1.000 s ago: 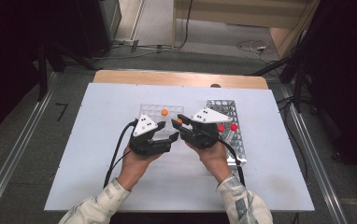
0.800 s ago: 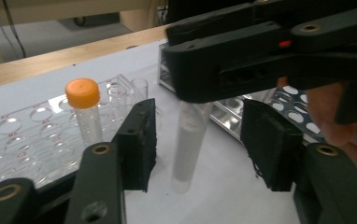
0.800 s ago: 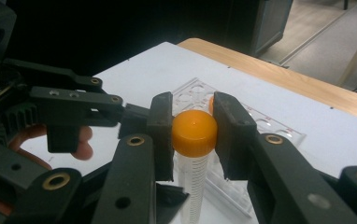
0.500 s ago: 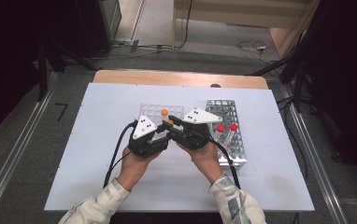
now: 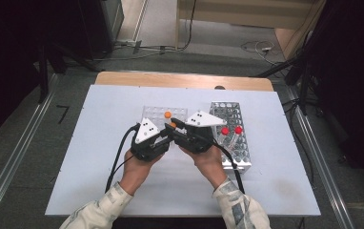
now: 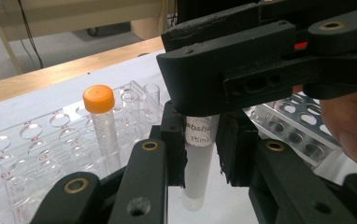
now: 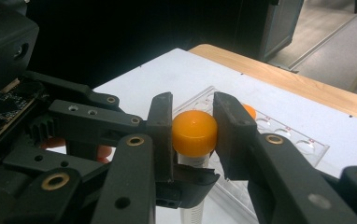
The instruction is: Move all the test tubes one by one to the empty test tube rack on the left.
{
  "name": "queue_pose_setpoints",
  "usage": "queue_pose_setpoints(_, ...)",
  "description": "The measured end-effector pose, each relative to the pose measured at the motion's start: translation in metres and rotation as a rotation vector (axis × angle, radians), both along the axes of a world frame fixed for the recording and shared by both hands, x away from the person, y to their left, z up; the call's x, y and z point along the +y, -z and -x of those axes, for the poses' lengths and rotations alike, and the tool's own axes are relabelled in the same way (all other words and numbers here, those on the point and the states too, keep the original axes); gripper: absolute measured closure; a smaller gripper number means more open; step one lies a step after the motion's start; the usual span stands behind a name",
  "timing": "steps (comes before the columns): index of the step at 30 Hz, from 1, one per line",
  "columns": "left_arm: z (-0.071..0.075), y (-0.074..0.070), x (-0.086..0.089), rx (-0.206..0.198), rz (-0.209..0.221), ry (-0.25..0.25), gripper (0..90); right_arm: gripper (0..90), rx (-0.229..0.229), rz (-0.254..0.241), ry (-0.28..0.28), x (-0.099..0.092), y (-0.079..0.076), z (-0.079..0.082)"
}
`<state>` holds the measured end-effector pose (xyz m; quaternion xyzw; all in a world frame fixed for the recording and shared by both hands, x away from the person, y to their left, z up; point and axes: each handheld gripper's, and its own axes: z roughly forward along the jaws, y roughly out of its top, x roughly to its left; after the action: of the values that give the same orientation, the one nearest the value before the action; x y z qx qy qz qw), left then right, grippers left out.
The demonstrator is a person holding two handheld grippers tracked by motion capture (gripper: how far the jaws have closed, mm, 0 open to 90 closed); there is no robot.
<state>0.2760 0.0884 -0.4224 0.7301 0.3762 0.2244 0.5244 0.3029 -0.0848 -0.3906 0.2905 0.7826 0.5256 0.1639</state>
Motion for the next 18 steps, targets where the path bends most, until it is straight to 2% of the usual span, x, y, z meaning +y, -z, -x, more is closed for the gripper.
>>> queue_pose_setpoints(1,0.000,0.000,0.000,0.002,0.001,0.002,74.1,55.3,0.001,-0.007,-0.003,-0.001,-0.001,0.000)
queue_pose_setpoints(2,0.000,0.000,0.001,0.001,-0.003,0.002,74.1,53.9,0.011,-0.017,-0.005,-0.002,-0.002,0.000)
queue_pose_setpoints(4,-0.001,0.000,0.002,0.000,-0.007,-0.003,74.1,47.5,0.005,-0.033,-0.009,-0.008,-0.005,0.000)
queue_pose_setpoints(6,-0.002,0.000,0.002,0.000,-0.008,-0.007,74.1,45.5,0.002,-0.039,-0.008,-0.011,-0.007,0.001)
queue_pose_setpoints(8,-0.004,0.000,0.006,0.000,-0.007,-0.024,74.1,40.7,-0.010,-0.047,-0.008,-0.024,-0.012,0.005)
queue_pose_setpoints(10,-0.005,-0.001,0.009,-0.004,0.002,-0.038,74.1,38.6,-0.019,-0.035,-0.007,-0.032,-0.013,0.008)
queue_pose_setpoints(15,-0.010,-0.003,0.015,0.001,0.014,-0.065,74.0,30.3,-0.003,-0.011,0.013,-0.050,-0.006,0.016)
queue_pose_setpoints(18,-0.013,-0.004,0.017,0.003,0.014,-0.077,74.0,30.0,-0.004,0.014,0.018,-0.059,0.000,0.021)
